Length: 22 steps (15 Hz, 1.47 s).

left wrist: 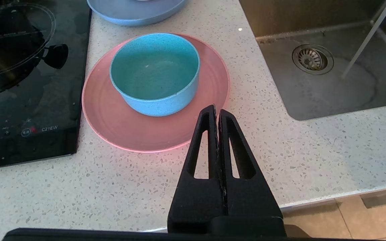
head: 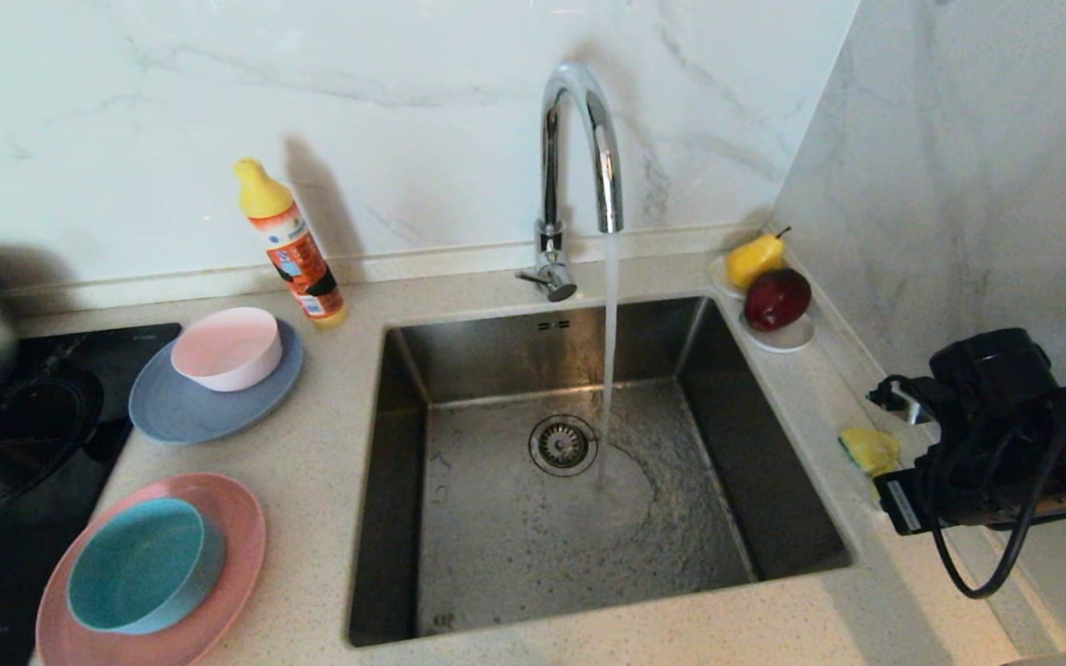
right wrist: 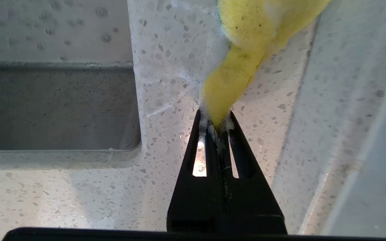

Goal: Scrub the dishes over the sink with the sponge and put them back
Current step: Pick up a bowl and the sponge

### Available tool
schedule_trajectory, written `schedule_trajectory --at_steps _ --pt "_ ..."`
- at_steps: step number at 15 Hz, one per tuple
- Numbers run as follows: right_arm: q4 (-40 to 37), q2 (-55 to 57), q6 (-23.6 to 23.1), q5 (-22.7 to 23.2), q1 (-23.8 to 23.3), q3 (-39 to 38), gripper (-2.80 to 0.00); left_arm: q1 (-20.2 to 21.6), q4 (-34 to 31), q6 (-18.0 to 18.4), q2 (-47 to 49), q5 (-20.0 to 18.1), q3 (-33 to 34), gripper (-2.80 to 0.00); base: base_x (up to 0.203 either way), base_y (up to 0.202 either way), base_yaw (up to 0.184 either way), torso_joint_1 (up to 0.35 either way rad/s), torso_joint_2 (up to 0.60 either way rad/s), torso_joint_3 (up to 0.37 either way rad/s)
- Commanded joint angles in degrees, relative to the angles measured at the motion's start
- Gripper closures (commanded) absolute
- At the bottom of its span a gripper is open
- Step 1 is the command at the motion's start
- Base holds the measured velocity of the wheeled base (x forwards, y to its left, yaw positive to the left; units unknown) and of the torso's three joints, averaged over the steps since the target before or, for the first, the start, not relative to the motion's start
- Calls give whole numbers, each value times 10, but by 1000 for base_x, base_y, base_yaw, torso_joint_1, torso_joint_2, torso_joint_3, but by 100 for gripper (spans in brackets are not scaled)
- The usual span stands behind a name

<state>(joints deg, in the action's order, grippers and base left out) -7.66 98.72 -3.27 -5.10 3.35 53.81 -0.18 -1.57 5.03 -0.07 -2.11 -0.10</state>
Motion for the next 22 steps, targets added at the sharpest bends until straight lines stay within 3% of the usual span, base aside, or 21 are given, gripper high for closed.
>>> schedule_trajectory --at_steps 1,14,15,22 --pt "-2 -23 3 0 3 2 0 0 0 1 1 0 0 0 0 0 0 0 0 0" --pt "1 -12 -3 -6 11 -26 0 0 0 1 1 0 0 0 0 0 0 0 0 0" --pt "1 -11 -2 -7 11 -26 -280 0 0 1 1 0 0 0 0 0 0 0 0 0" --pt "0 -17 2 -8 10 -19 -280 0 0 1 1 0 0 0 0 0 0 0 0 0"
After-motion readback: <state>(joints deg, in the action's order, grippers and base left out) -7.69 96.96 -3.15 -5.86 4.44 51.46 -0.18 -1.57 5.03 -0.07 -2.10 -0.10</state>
